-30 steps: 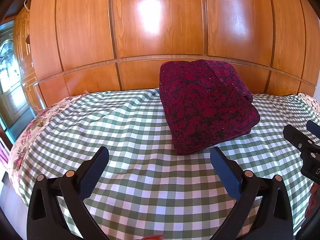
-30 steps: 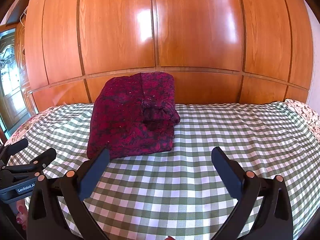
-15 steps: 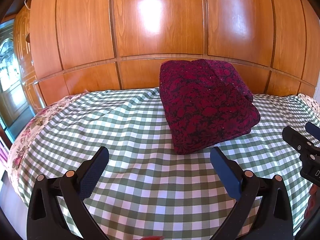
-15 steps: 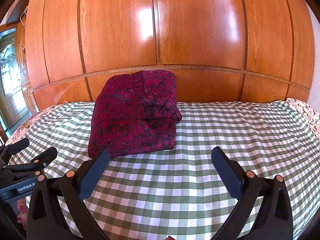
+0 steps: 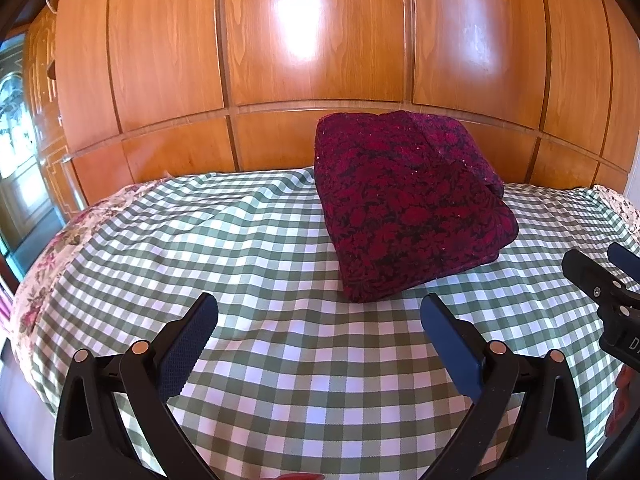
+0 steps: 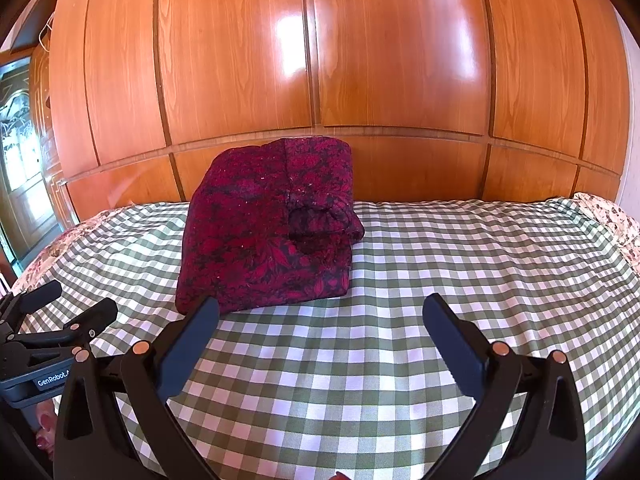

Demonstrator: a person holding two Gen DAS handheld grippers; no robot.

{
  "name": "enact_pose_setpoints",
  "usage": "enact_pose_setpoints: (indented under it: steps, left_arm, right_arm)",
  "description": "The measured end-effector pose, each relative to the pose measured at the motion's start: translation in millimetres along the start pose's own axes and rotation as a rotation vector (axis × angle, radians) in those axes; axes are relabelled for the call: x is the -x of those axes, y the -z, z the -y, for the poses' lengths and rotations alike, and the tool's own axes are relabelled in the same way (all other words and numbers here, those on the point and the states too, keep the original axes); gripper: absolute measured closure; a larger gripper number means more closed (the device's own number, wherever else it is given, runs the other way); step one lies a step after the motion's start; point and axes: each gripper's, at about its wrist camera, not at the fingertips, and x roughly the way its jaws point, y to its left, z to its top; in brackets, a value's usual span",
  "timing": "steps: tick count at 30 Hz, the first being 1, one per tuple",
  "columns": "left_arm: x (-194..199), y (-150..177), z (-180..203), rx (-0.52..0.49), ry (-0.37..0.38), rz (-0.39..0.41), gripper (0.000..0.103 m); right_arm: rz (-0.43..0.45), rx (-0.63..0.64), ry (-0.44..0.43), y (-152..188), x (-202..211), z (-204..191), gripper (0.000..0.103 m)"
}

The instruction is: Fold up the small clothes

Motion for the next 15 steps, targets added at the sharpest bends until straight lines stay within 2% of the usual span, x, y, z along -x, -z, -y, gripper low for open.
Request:
enact_pose_setpoints:
  steps: [15]
  left_arm:
    - [-0.5,2.6,0.4,0.007,-0.007,0.001,0.003]
  right_arm:
    - [-0.014,-0.001,-0.003,0.8,-3.5,1.9,0.002]
